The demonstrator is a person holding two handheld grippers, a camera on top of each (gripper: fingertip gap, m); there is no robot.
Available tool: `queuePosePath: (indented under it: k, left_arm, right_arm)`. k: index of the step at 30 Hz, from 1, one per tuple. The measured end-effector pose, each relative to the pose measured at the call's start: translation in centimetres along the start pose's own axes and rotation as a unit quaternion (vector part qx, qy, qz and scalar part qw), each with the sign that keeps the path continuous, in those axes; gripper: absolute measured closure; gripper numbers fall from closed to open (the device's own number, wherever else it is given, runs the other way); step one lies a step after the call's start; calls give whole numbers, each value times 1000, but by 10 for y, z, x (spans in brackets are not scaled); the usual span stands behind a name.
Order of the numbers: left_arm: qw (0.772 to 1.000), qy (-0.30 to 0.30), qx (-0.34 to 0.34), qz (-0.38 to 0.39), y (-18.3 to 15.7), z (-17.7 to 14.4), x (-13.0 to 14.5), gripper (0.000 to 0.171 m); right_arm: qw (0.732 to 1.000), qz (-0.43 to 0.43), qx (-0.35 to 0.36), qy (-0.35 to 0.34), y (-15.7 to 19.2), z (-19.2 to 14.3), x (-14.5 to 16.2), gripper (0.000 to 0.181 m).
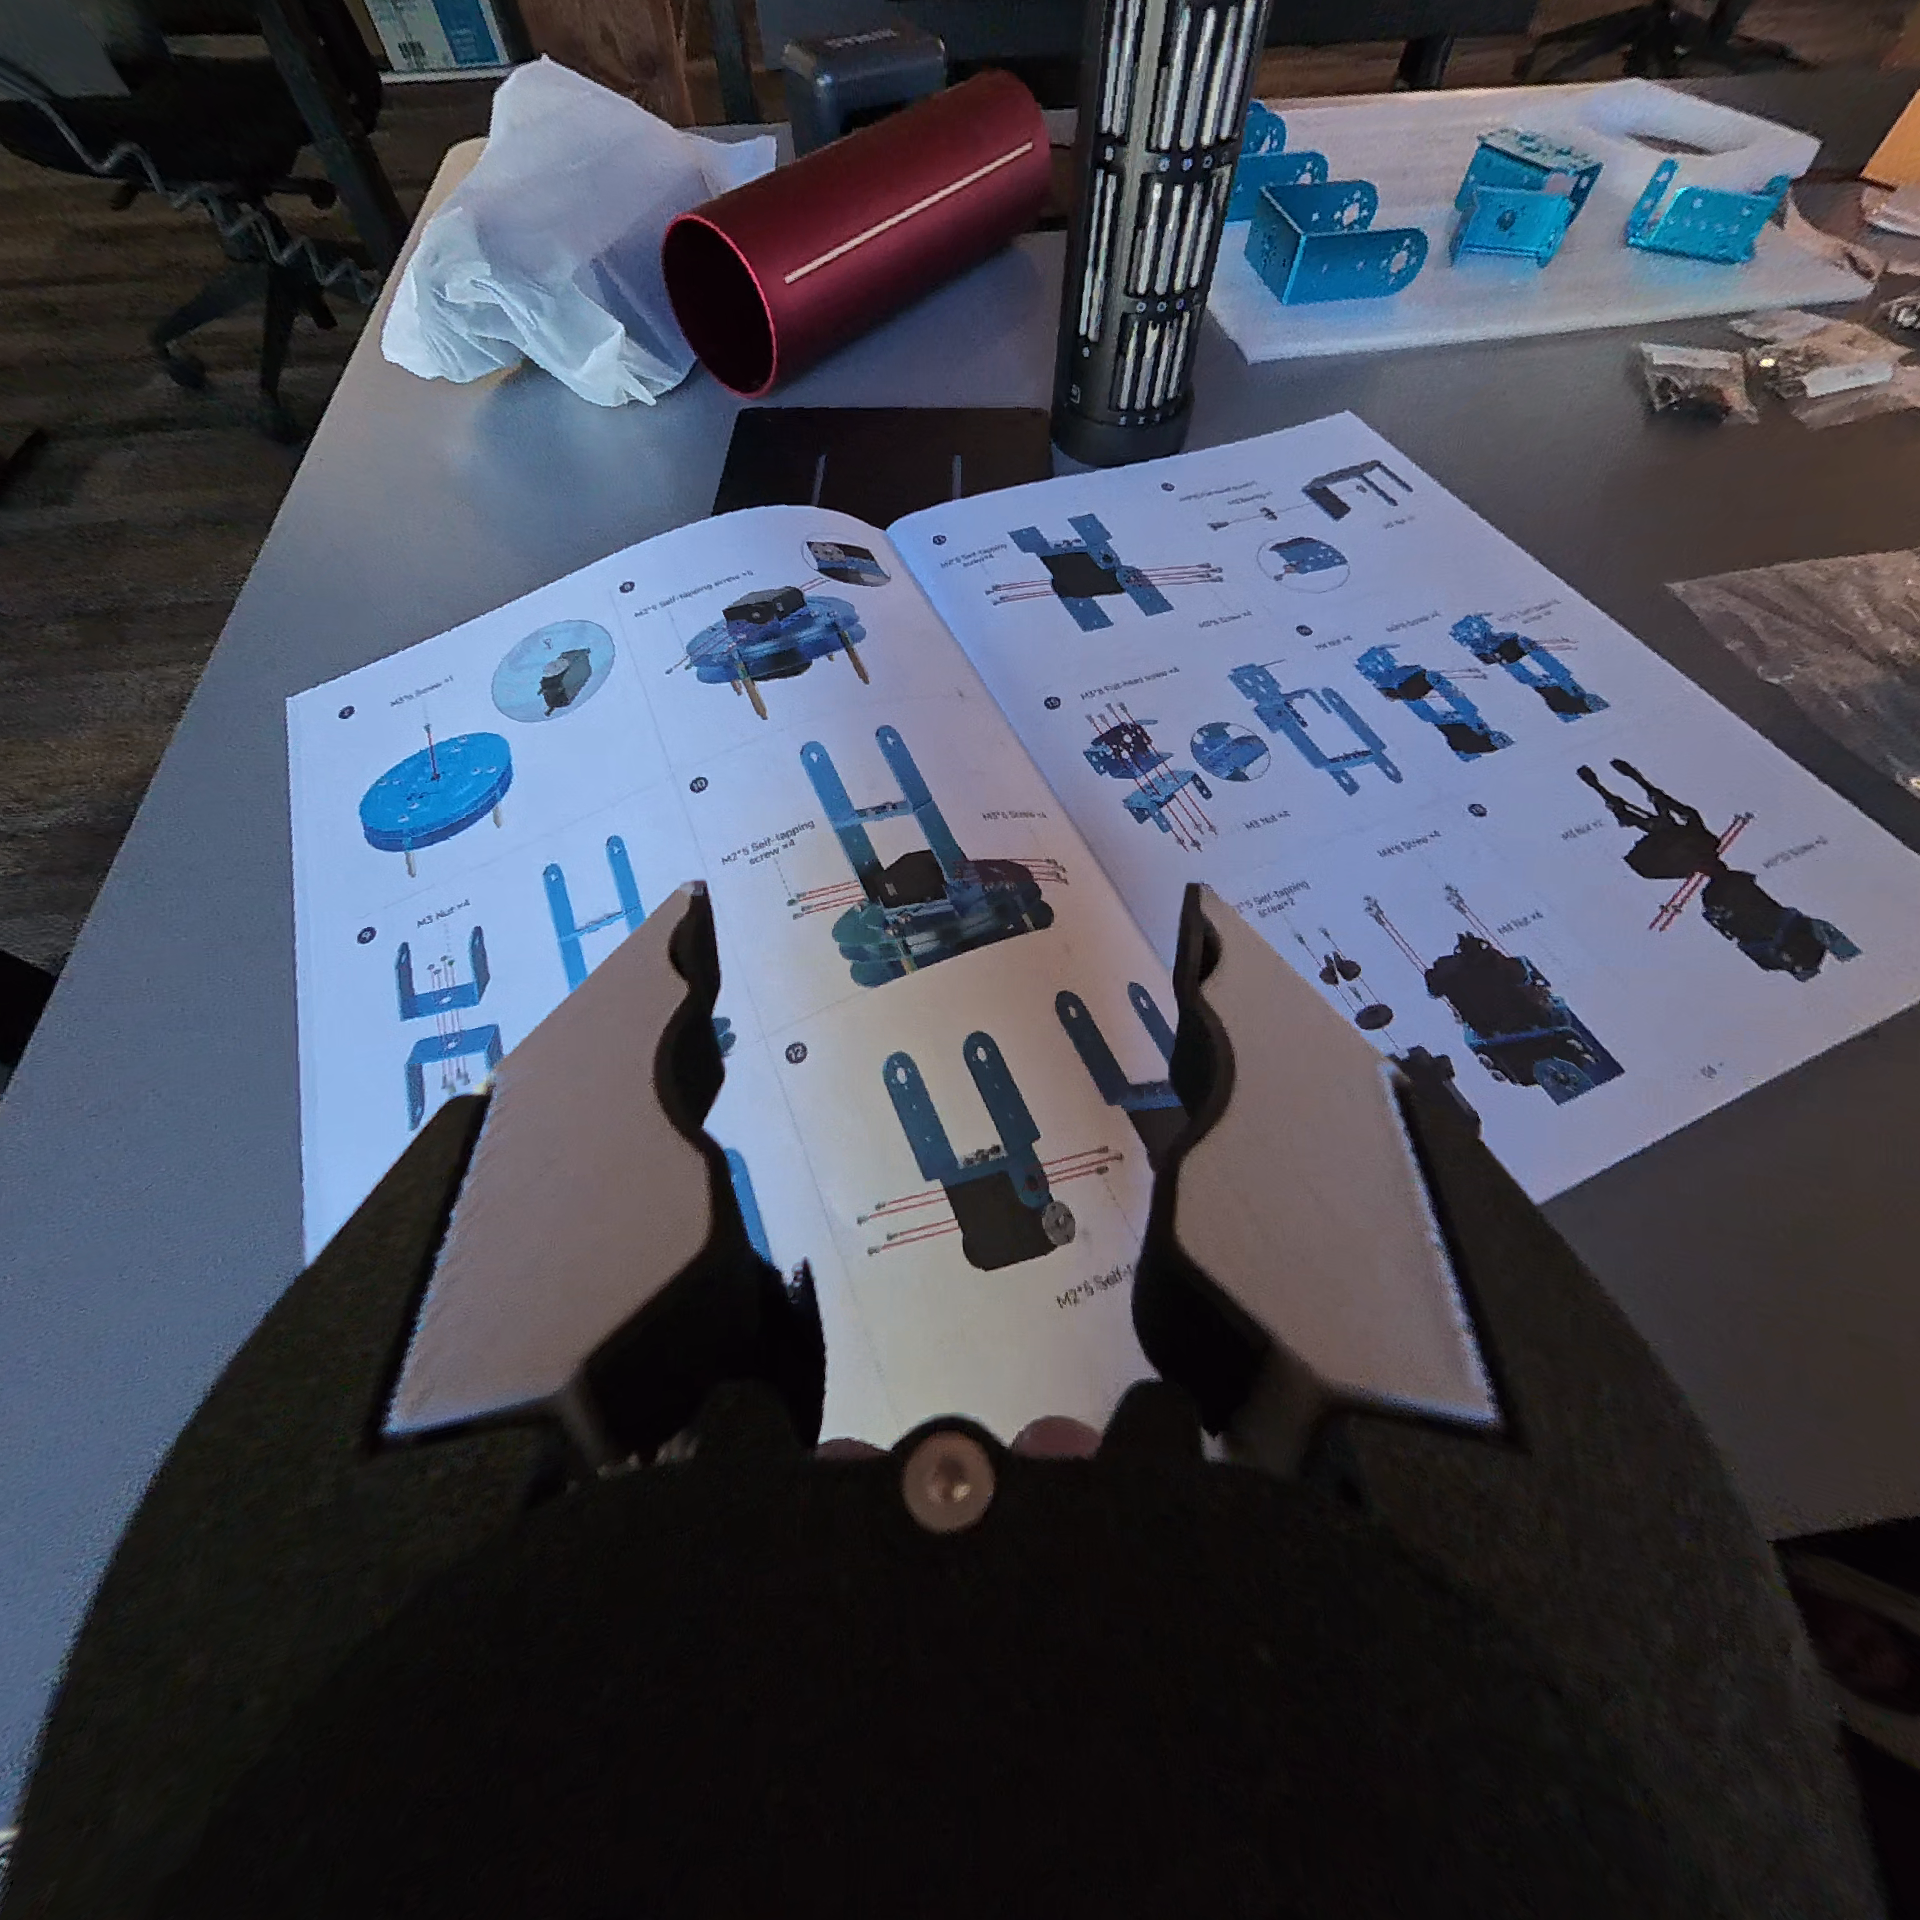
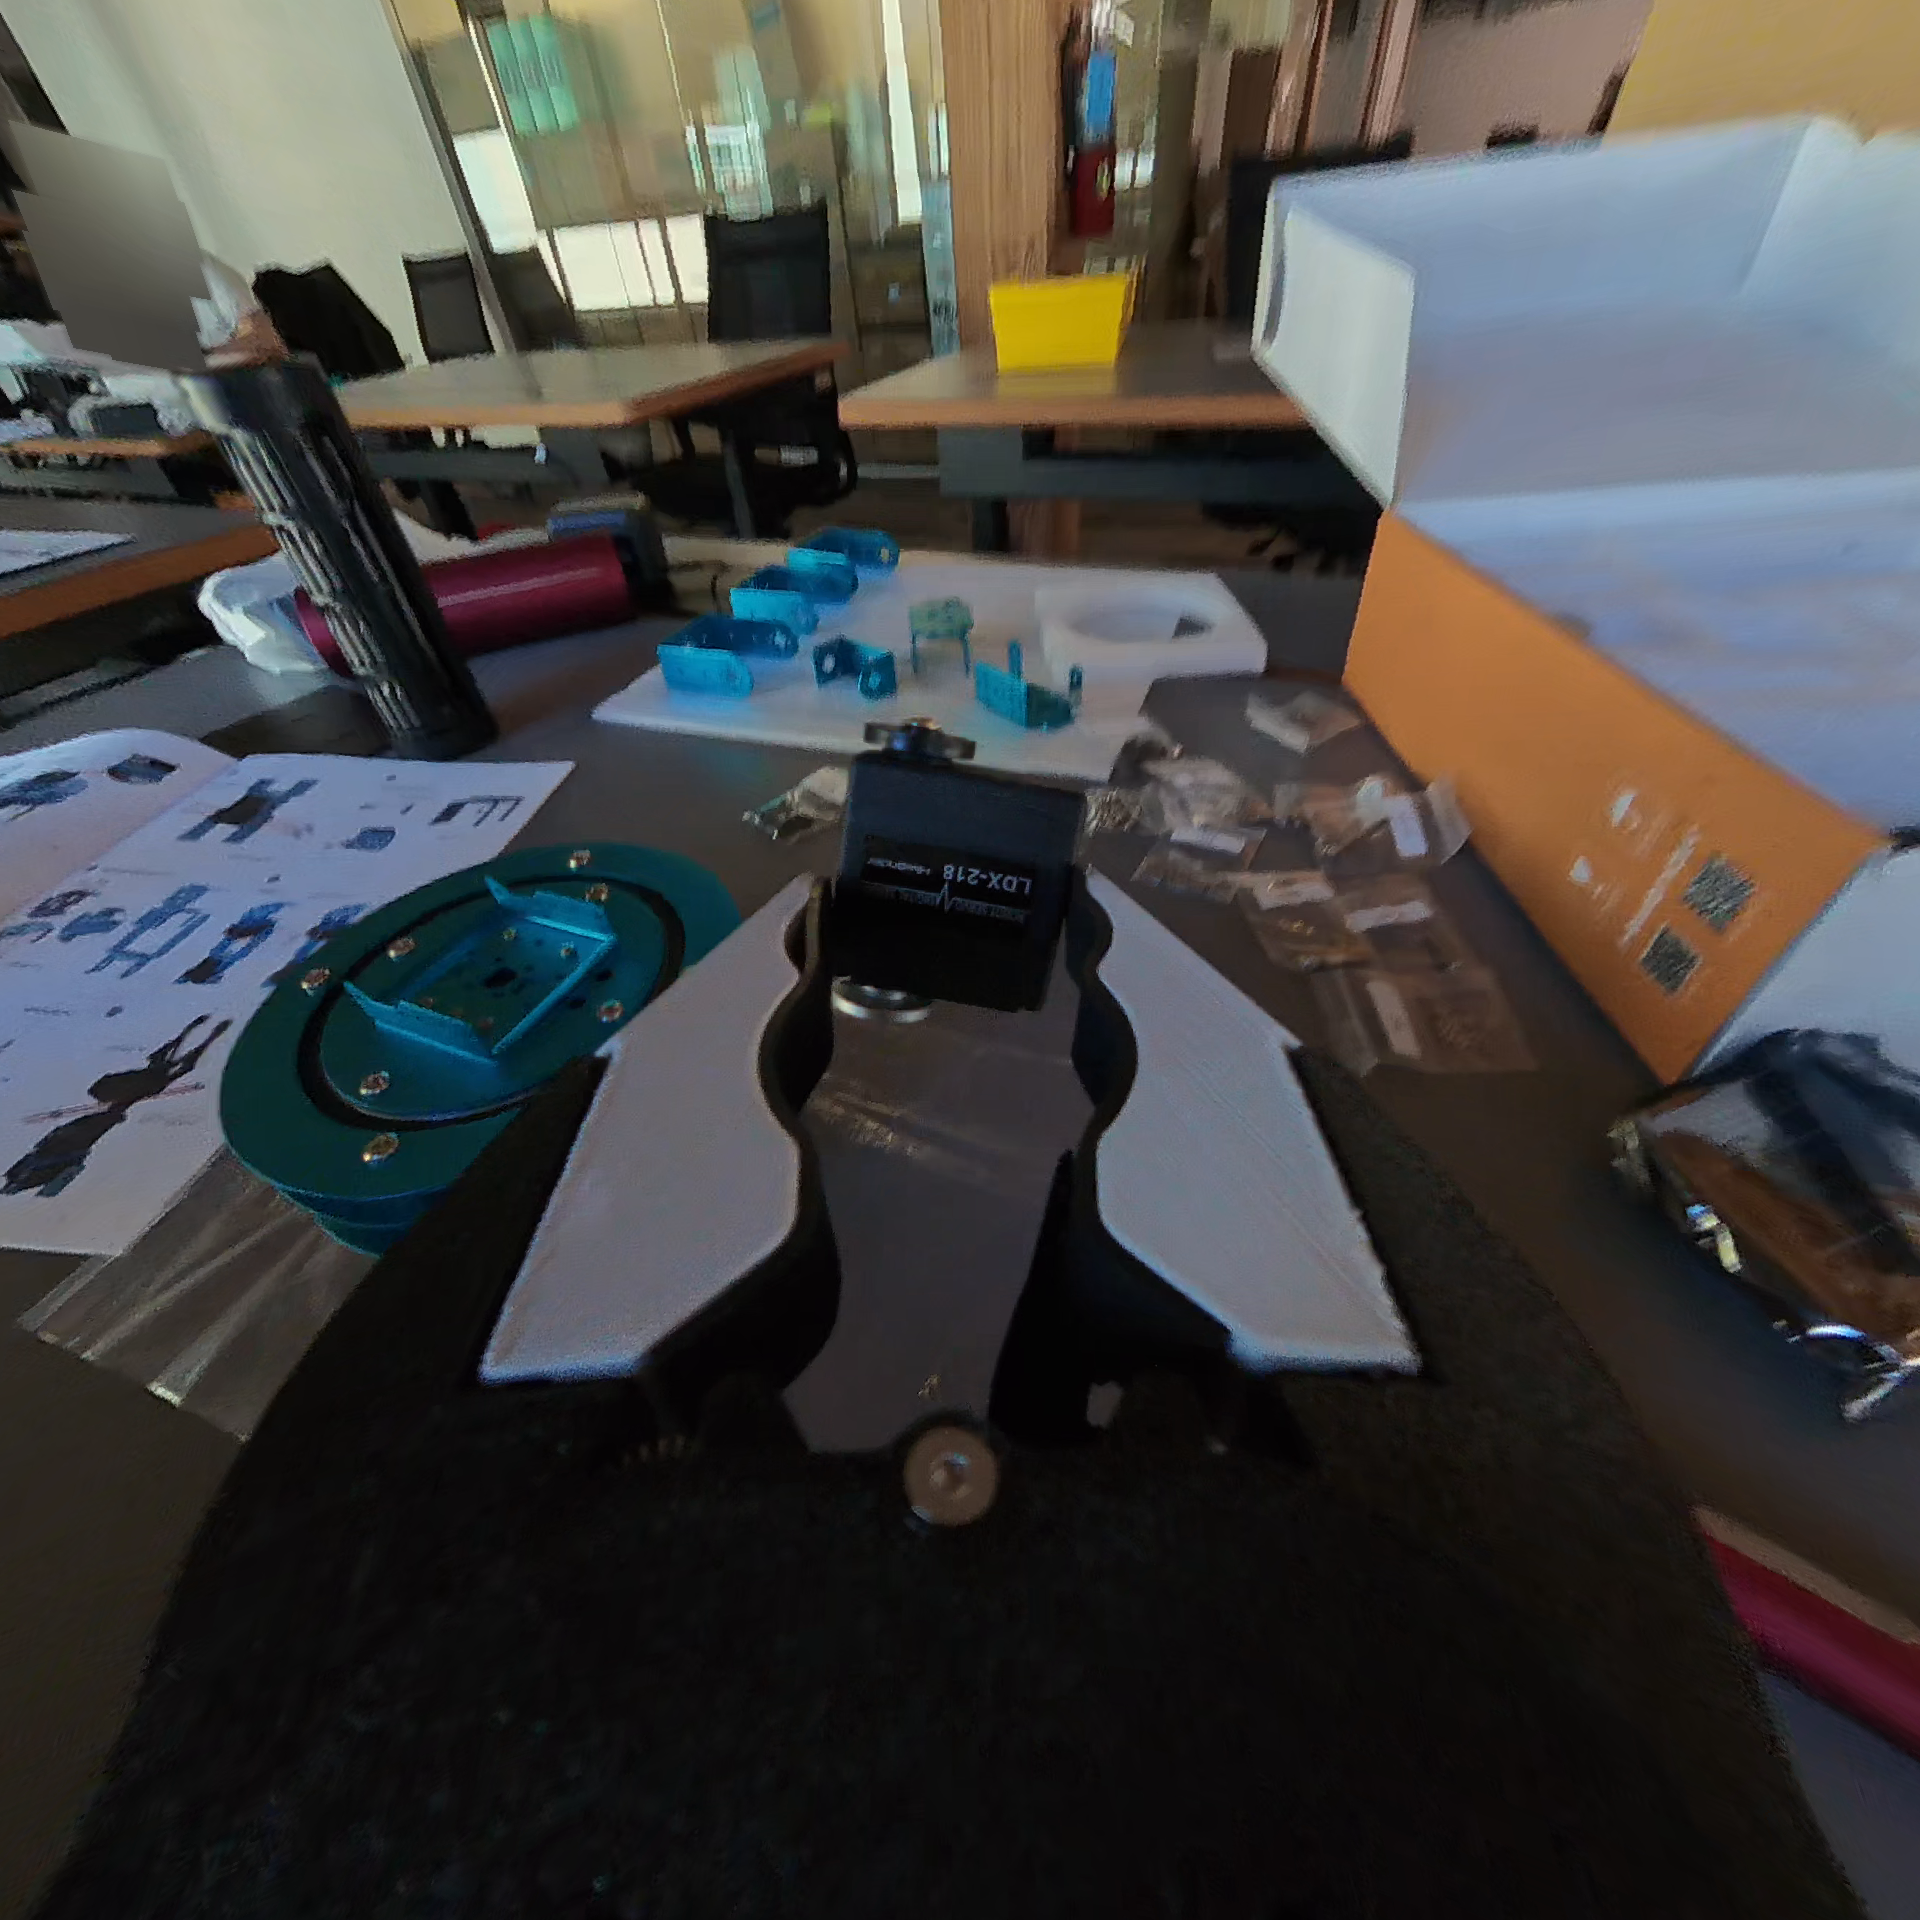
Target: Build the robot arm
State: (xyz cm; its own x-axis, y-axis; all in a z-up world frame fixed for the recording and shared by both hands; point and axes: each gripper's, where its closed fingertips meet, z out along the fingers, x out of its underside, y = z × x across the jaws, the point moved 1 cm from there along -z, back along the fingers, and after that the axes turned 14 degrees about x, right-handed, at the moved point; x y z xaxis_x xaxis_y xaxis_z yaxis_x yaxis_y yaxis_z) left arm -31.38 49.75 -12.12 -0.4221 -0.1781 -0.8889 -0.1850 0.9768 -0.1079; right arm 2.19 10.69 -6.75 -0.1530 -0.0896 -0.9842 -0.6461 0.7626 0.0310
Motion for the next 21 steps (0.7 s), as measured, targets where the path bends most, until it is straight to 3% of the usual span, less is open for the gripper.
queuePosePath:
  k: [2,7,10,21]
  left_arm:
    - [1000,-1,-8,0,3,5,-2,83]
    - [1000,10,-11,10,3,21,-7,84]
    - [1000,14,-9,20,1,28,-12,83]
    - [1000,18,5,25,-10,38,-15,84]
  right_arm:
    - [1000,-6,8,-20,-4,-3,-6,138]
    - [997,60,-24,43,-3,9,14,138]
    - [998,54,-21,22,-4,5,8,138]
    - [998,42,-31,43,1,10,14,138]
